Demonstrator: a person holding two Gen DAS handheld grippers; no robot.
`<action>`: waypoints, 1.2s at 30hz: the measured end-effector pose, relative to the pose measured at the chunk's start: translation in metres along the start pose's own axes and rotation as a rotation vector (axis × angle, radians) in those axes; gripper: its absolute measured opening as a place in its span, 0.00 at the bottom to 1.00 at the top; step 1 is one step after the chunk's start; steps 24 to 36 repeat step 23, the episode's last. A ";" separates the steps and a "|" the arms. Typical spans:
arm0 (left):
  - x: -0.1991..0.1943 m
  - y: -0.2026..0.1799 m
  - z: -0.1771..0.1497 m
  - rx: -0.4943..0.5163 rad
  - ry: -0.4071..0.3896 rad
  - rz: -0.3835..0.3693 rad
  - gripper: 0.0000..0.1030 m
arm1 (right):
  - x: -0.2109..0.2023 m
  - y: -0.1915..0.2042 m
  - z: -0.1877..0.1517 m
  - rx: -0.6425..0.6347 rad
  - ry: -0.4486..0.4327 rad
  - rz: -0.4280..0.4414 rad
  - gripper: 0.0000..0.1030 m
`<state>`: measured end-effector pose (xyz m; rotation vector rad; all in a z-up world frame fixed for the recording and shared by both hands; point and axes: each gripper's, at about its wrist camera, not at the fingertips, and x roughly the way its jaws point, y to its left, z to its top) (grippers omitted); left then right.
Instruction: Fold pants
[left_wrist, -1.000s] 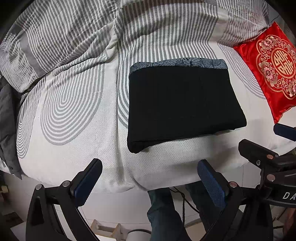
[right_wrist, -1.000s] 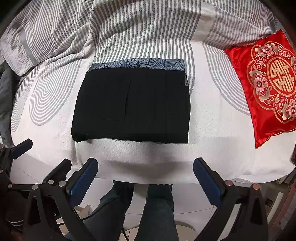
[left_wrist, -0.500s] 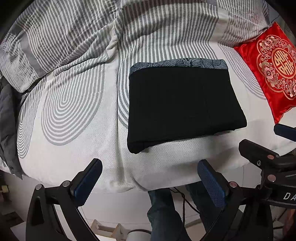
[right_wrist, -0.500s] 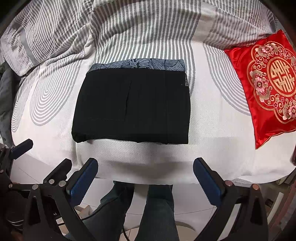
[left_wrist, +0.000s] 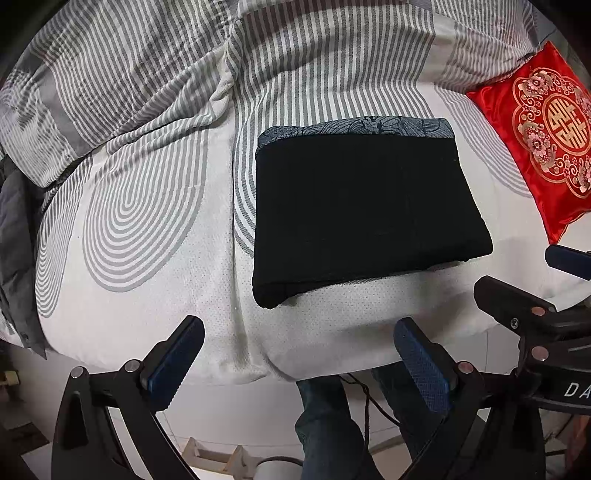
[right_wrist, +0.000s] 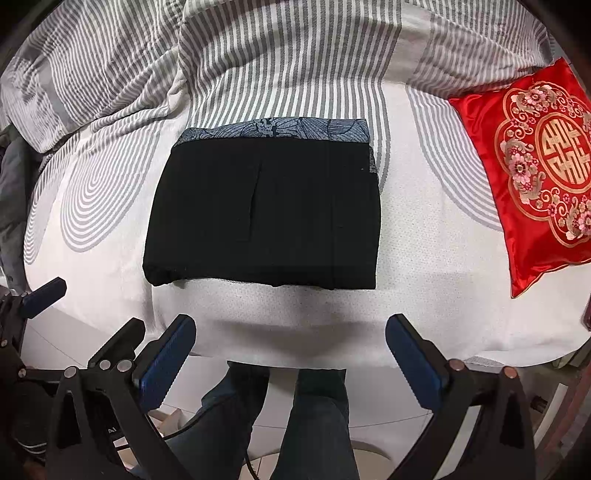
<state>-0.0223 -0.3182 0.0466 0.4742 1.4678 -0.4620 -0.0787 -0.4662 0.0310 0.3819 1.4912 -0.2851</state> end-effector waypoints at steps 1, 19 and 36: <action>0.000 0.000 0.000 -0.002 0.001 0.000 1.00 | 0.000 0.000 0.001 0.000 0.001 0.001 1.00; 0.010 0.004 0.007 -0.038 0.019 -0.009 1.00 | 0.010 -0.002 0.010 -0.002 0.030 0.016 1.00; 0.011 0.003 0.008 -0.033 0.023 -0.021 1.00 | 0.013 -0.004 0.012 -0.003 0.039 0.014 1.00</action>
